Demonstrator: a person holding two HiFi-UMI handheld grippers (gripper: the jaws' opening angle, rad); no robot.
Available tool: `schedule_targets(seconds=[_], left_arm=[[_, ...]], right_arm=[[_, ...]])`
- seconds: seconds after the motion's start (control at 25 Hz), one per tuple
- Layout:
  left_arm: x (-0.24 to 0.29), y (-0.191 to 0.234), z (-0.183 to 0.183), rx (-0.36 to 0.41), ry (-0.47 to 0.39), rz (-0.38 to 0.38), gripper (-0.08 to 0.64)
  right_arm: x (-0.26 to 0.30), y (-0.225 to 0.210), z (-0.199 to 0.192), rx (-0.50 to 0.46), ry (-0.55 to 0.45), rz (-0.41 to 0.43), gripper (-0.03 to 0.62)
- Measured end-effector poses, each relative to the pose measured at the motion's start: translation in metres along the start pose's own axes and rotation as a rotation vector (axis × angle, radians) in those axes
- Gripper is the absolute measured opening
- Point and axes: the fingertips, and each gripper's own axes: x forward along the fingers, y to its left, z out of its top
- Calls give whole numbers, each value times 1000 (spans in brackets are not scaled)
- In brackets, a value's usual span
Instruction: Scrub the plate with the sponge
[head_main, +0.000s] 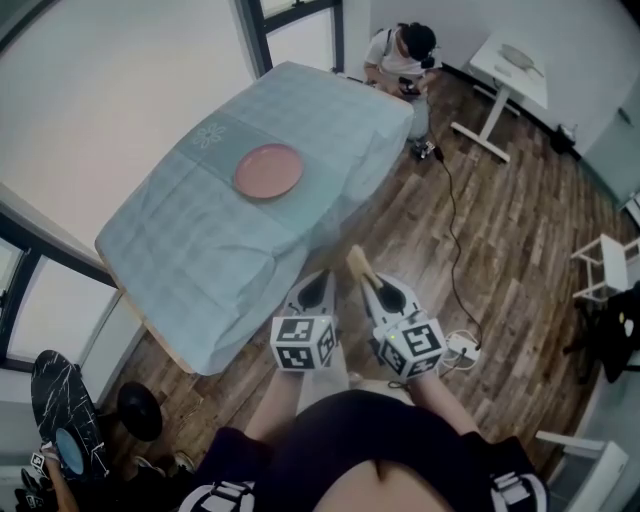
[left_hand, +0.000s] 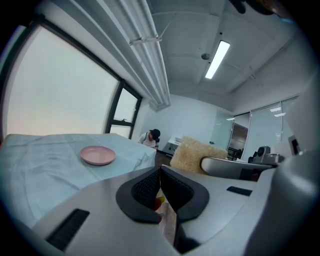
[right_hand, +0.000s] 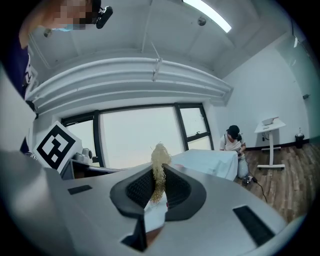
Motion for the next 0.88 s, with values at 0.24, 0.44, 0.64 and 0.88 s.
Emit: schedule_targets(seconds=[0.24, 0.44, 0.64, 0.88], left_arm=[[17, 28, 6, -2, 7, 2, 11], [50, 63, 22, -6, 4, 6, 11], [87, 101, 45, -10, 0, 4, 11], [118, 143, 74, -29, -1, 3, 9]], right_arm=[[43, -10, -8, 67, 38, -20, 35], [91, -21, -1, 56, 44, -3, 35], [142, -31, 10, 49, 49, 8, 35], [196, -36, 27, 45, 57, 14, 35]])
